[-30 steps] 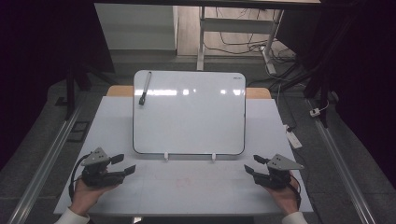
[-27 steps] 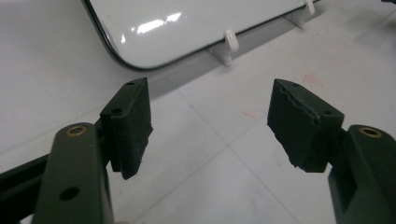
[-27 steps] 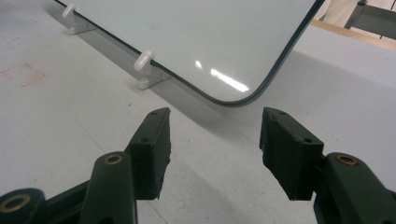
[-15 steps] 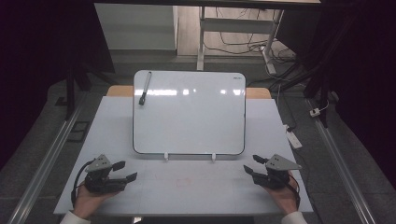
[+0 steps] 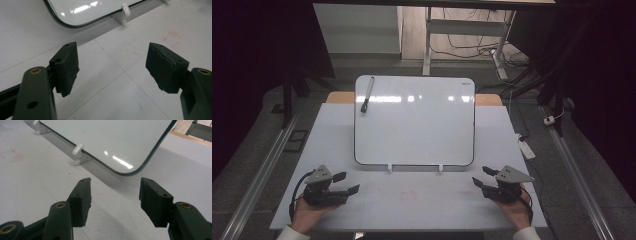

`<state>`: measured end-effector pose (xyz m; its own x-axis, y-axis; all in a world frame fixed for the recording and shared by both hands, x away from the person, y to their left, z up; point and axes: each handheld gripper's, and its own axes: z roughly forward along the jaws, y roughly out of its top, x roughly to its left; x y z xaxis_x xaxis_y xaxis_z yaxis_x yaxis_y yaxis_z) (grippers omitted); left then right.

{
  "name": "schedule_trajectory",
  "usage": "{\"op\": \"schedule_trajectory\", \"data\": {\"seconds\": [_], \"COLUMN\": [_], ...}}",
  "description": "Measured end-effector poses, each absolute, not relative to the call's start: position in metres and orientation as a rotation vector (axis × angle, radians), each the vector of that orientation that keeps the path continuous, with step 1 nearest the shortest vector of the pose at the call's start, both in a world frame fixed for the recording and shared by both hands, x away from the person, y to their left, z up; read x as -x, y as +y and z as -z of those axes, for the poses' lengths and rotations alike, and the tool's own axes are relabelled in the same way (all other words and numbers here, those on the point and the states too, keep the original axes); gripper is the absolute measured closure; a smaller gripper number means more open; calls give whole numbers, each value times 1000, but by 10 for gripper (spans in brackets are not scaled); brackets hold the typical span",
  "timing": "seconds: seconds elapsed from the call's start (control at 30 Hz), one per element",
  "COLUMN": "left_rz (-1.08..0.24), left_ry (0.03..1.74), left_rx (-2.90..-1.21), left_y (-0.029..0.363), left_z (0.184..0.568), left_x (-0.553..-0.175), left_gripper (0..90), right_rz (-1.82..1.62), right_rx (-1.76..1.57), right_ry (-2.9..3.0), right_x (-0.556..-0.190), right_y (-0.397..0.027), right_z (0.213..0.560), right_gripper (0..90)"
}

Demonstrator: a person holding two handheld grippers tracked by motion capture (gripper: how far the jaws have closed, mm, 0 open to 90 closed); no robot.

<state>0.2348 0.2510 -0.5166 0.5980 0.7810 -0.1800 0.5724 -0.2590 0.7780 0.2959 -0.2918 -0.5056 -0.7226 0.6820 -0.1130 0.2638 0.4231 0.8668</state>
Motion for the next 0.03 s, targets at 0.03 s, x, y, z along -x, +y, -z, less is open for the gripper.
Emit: {"op": "schedule_trajectory", "data": {"seconds": [0.03], "left_rz": [-304], "left_ry": [1080], "left_rx": [-1957], "left_y": [251], "left_z": [517], "left_x": [-235], "left_gripper": [271], "right_rz": [-1241], "right_rx": [-803], "right_ry": [2229], "right_x": [-296], "right_y": [-292], "right_z": [506], "right_gripper": [428]}}
